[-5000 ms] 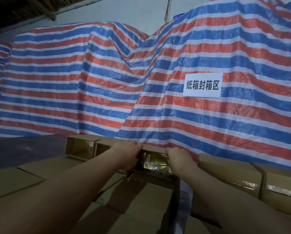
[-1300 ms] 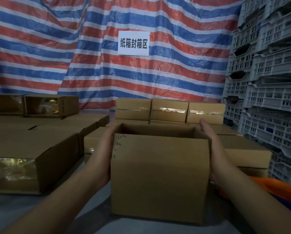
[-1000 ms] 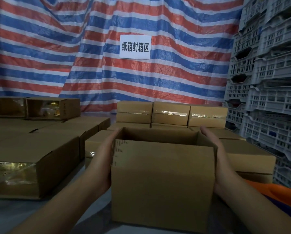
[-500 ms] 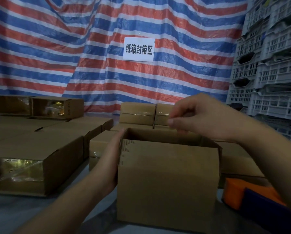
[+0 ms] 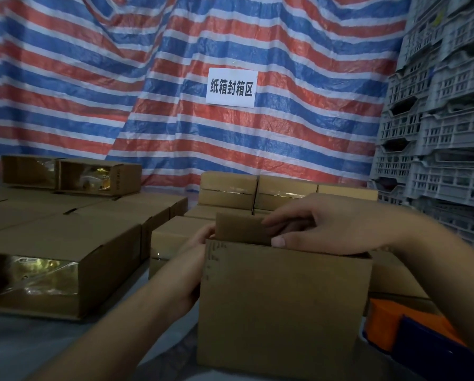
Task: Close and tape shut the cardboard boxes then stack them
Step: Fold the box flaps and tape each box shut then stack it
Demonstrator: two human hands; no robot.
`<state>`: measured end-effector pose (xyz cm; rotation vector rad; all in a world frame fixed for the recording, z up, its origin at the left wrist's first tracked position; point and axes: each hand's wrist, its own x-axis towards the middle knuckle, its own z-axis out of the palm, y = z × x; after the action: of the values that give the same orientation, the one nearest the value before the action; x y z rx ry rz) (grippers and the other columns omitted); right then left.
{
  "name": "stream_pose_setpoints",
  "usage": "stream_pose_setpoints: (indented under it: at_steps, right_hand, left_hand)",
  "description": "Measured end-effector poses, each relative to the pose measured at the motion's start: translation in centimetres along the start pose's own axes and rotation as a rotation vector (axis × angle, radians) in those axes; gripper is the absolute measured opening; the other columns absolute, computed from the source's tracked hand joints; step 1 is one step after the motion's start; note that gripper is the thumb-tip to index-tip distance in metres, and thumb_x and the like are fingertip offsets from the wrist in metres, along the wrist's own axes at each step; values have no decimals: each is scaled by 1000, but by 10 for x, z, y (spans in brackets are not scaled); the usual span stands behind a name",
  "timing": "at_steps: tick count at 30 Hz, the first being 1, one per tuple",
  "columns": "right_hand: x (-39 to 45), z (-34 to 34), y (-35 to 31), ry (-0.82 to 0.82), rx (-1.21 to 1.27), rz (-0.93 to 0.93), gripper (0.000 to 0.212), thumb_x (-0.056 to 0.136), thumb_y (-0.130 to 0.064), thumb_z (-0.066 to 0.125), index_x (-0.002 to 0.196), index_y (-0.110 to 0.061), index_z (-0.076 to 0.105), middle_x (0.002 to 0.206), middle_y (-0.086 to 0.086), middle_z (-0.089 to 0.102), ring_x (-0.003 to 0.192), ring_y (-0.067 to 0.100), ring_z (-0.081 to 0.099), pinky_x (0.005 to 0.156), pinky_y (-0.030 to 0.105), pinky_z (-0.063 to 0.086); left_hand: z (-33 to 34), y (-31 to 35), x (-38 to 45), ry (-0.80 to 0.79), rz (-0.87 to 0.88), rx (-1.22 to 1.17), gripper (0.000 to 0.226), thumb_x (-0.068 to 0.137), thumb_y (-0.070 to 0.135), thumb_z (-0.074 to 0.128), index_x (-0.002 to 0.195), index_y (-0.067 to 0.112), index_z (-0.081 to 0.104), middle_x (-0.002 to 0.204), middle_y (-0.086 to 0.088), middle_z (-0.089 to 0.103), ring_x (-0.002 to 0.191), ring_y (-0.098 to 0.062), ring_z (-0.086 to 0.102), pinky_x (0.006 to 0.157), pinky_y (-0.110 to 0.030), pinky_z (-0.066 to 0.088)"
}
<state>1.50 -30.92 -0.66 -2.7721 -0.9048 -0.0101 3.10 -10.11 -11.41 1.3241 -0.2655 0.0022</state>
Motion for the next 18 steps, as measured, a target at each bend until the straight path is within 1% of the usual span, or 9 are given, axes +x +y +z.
stream_pose_setpoints:
  at_steps: [1, 3, 5, 7, 9, 11, 12, 16, 18]
  right_hand:
    - [-2, 3, 3, 89, 1, -10, 71, 68, -74, 48, 129, -39, 59, 116, -20, 68, 106, -6, 62, 96, 28, 54]
    - [-8, 12, 15, 341, 142, -37, 52, 72, -70, 47, 110, -41, 67, 99, -20, 72, 95, -5, 65, 90, 31, 56]
    - [-17, 24, 35, 639, 370, -36, 31, 85, -55, 51, 97, -35, 72, 95, -15, 73, 91, 1, 68, 90, 37, 55]
    - [-25, 38, 56, 852, 589, 12, 24, 96, -36, 54, 89, -30, 76, 96, -7, 75, 97, 11, 69, 93, 42, 53]
    - [-32, 54, 70, 893, 760, 65, 23, 95, -31, 55, 87, -31, 77, 100, -2, 75, 102, 18, 68, 96, 44, 51]
    - [-37, 67, 79, 849, 815, 95, 19, 85, -39, 58, 85, -32, 76, 100, -2, 74, 100, 21, 67, 90, 43, 51]
    - [-39, 72, 81, 821, 830, 106, 20, 80, -42, 59, 85, -33, 76, 99, -1, 73, 96, 22, 67, 85, 43, 51]
    - [-39, 89, 84, 773, 968, 128, 17, 81, -37, 61, 92, -31, 73, 96, 10, 73, 73, 17, 70, 54, 25, 54]
    - [-37, 96, 83, 772, 1029, 125, 19, 81, -36, 61, 96, -35, 73, 94, 5, 74, 71, 15, 71, 51, 23, 53]
  left_hand:
    - [0, 0, 0, 2, -6, -6, 27, 83, 23, 64, 106, 38, 61, 84, -8, 76, 68, -20, 72, 62, -34, 59]
    - [0, -1, 2, 29, 7, -17, 40, 78, 25, 66, 113, 40, 56, 89, -11, 76, 72, -23, 72, 56, -32, 58]
    - [0, -3, 5, 98, 72, -38, 53, 78, 17, 67, 122, 40, 48, 104, -12, 71, 82, -26, 70, 54, -29, 56]
    - [0, -4, 6, 152, 146, -57, 57, 73, 15, 70, 121, 35, 47, 111, -5, 63, 89, -24, 67, 54, -27, 55]
    - [-2, -5, 7, 165, 169, -29, 48, 71, 15, 71, 111, 31, 50, 105, -2, 63, 84, -20, 66, 54, -27, 53]
    - [-3, -4, 6, 122, 149, 12, 21, 87, 9, 62, 100, 25, 57, 91, -2, 69, 70, -19, 66, 51, -29, 52]
    - [-4, -4, 5, 93, 131, 24, 15, 92, 8, 56, 97, 22, 61, 86, -3, 71, 65, -20, 66, 50, -29, 52]
    - [-6, -7, 5, 60, 138, 58, 31, 96, 7, 49, 106, 28, 70, 81, 8, 74, 66, -17, 71, 56, -30, 59]
    - [-3, -7, 4, 71, 156, 75, 33, 96, 9, 49, 109, 31, 70, 84, 9, 73, 70, -15, 71, 58, -28, 60]
